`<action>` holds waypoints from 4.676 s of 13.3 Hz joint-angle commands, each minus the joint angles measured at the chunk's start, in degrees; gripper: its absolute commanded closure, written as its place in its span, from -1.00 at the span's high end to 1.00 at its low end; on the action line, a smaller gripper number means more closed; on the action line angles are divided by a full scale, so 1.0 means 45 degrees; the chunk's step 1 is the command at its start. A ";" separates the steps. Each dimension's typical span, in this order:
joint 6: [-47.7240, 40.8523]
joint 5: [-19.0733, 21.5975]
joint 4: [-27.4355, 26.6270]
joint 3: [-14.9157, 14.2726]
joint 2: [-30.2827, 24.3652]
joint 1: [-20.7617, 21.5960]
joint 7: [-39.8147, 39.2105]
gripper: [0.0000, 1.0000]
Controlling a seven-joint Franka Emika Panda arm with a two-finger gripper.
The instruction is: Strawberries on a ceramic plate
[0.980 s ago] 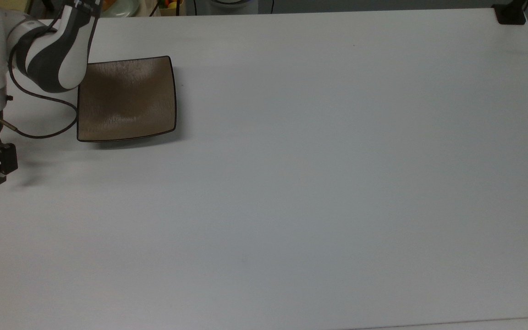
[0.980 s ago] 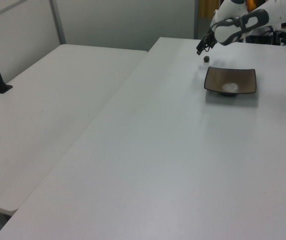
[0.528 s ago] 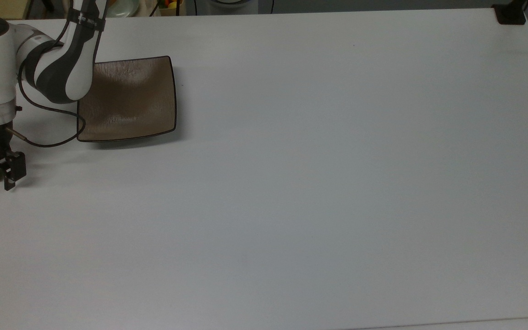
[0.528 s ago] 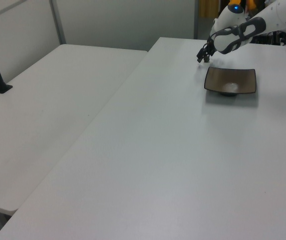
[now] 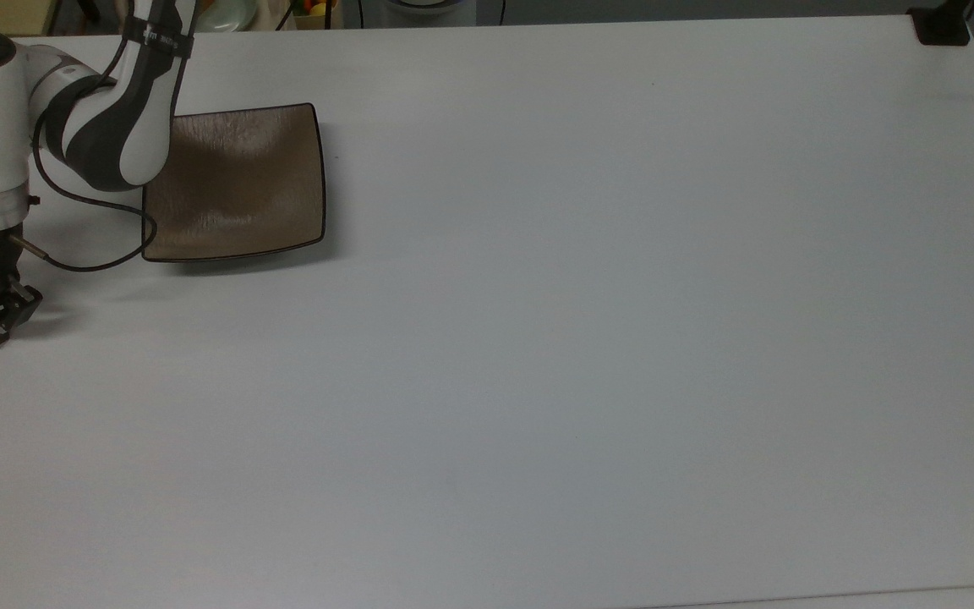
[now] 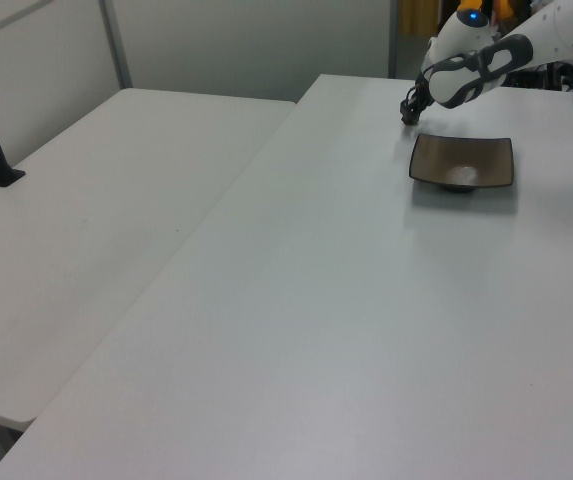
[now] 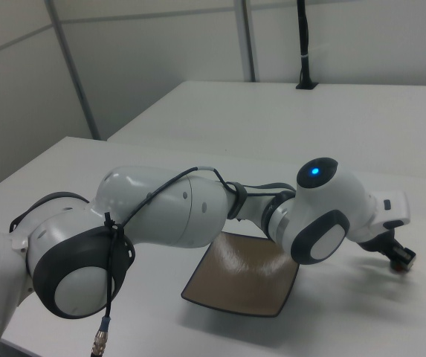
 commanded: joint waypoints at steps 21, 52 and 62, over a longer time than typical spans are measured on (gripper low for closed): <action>-1.2338 0.0338 -0.3816 0.0615 -0.7491 0.2145 -0.5764 -0.94; -1.1767 0.0123 -0.4645 0.0595 -0.9209 0.3319 -0.3798 1.00; -1.4215 0.0104 -0.3802 0.1839 -1.1049 0.5760 0.0537 1.00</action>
